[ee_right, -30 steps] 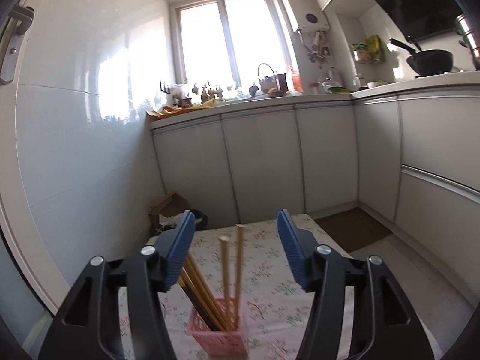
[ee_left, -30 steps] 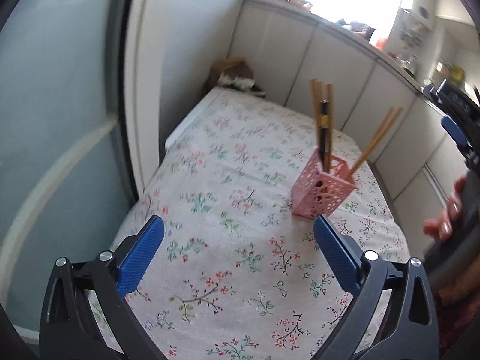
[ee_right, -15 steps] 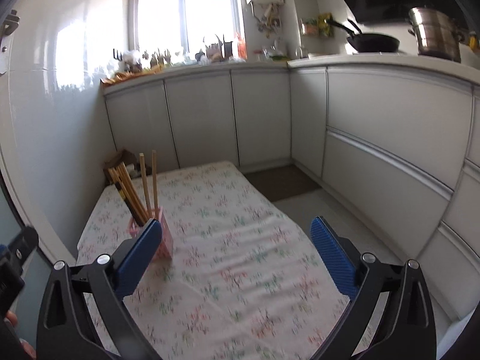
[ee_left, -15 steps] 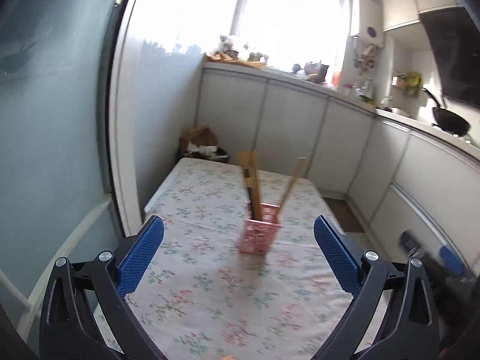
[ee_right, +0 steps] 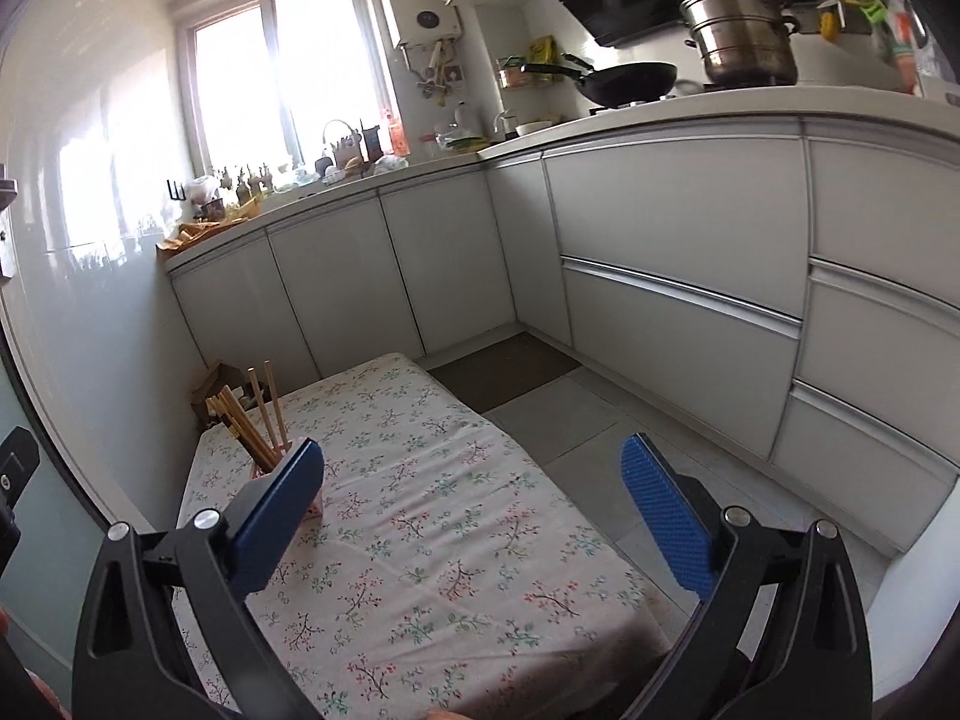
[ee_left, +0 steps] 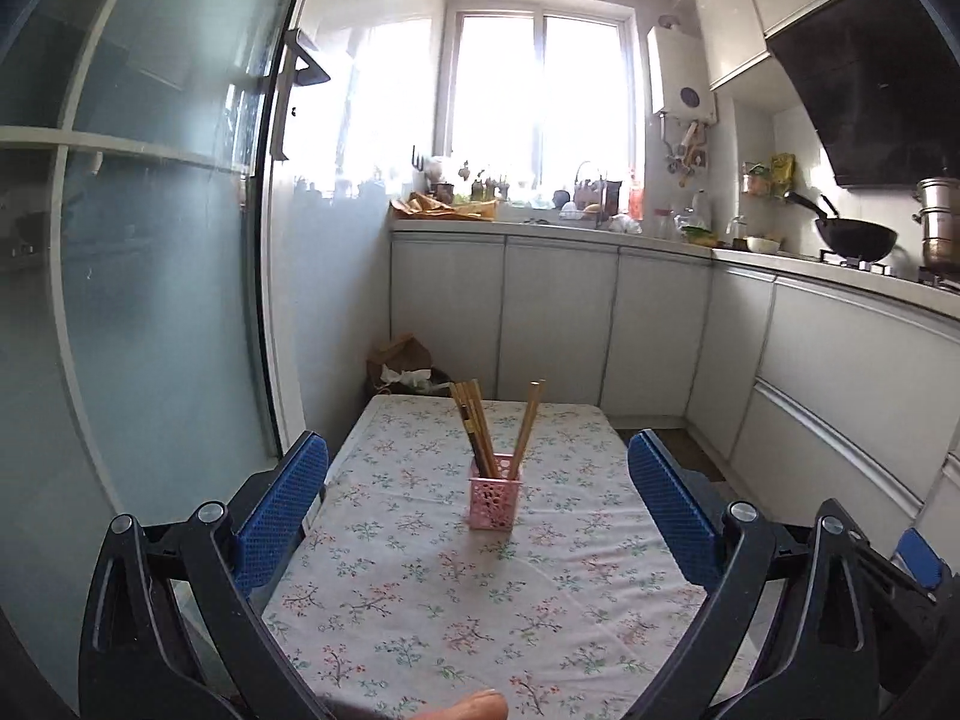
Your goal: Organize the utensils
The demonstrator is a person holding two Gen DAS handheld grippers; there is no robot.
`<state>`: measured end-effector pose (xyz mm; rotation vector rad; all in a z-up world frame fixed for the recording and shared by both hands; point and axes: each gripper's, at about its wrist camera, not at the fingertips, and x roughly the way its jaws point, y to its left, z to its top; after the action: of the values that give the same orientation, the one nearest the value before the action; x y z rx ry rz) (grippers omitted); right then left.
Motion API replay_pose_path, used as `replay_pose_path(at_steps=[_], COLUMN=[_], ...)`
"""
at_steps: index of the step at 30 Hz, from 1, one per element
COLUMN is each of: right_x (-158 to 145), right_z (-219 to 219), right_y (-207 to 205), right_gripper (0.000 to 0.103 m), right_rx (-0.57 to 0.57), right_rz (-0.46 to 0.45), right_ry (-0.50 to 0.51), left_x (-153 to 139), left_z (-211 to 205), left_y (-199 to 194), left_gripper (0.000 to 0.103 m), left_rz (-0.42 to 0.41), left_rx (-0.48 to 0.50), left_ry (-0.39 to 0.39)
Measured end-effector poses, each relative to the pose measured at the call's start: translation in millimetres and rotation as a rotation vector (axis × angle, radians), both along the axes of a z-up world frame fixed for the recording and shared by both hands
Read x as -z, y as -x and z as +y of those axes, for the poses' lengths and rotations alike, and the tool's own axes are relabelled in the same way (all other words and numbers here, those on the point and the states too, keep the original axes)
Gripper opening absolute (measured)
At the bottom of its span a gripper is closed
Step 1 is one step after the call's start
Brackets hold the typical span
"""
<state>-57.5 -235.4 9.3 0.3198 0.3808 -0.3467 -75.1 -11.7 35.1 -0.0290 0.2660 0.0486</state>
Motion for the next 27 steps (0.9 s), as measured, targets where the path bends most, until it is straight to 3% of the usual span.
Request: replay_pose_path(at_steps=[12,27], right_x=[-19,-17], right_z=[11,9], right_y=[33,31], right_gripper=[0.097,0.097], right_rx=[0.004,0.007], right_rz=[-0.043,-0.03], right_ry=[0.068,0.062], left_x=[-4,-1], left_z=[-3,2], left_y=[14,8], left_gripper=[0.096,0.096], left_rz=[0.048,0.083], left_rx=[0.041,0.046], left_ry=[0.033,0.048])
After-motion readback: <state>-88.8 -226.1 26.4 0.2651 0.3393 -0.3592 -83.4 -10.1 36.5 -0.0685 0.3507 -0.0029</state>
